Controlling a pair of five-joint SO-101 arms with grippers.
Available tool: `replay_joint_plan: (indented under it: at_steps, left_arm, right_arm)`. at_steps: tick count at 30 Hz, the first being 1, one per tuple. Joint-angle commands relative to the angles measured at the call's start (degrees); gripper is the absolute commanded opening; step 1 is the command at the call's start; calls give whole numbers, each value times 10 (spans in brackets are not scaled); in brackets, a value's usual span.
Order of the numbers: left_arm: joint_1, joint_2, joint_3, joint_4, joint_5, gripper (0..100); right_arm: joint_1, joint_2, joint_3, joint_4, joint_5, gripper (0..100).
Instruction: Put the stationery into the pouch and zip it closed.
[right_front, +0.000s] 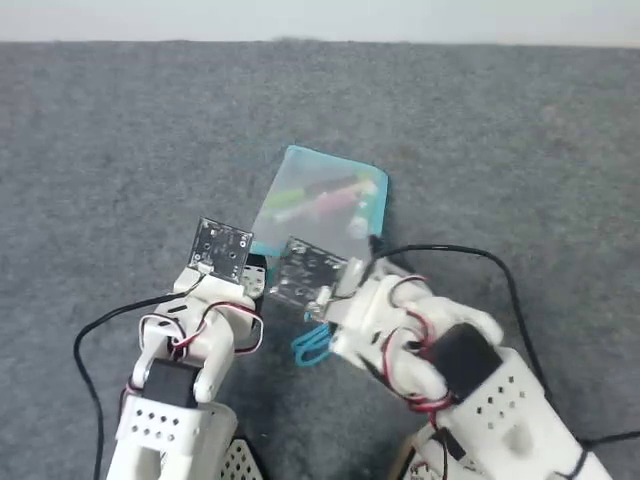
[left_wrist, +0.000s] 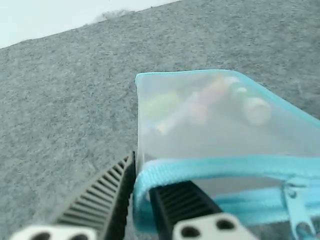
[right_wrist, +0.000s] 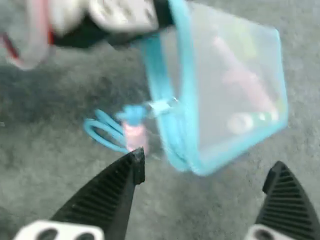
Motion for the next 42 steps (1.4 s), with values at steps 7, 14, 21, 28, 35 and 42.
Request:
replay_joint_plan:
  at_steps: [7,14,21,28,35,42]
  left_arm:
    - [-4,5,-61,24,8,10]
    - [-4,5,-60,24,8,10]
    - [-4,4,-54,24,8,10]
    - [-4,4,-51,21,8,10]
    - [-4,4,-51,23,8,12]
    - [-8,-1,-74,31,9,128]
  right_arm:
    - [44,-19,138,-141,69,464]
    - [44,18,139,-202,69,462]
    - [51,131,105,-266,69,371]
    - [74,176,40,-264,64,136]
    - [73,187,-12,-265,25,6]
    - [109,235,-59,-264,-50,6]
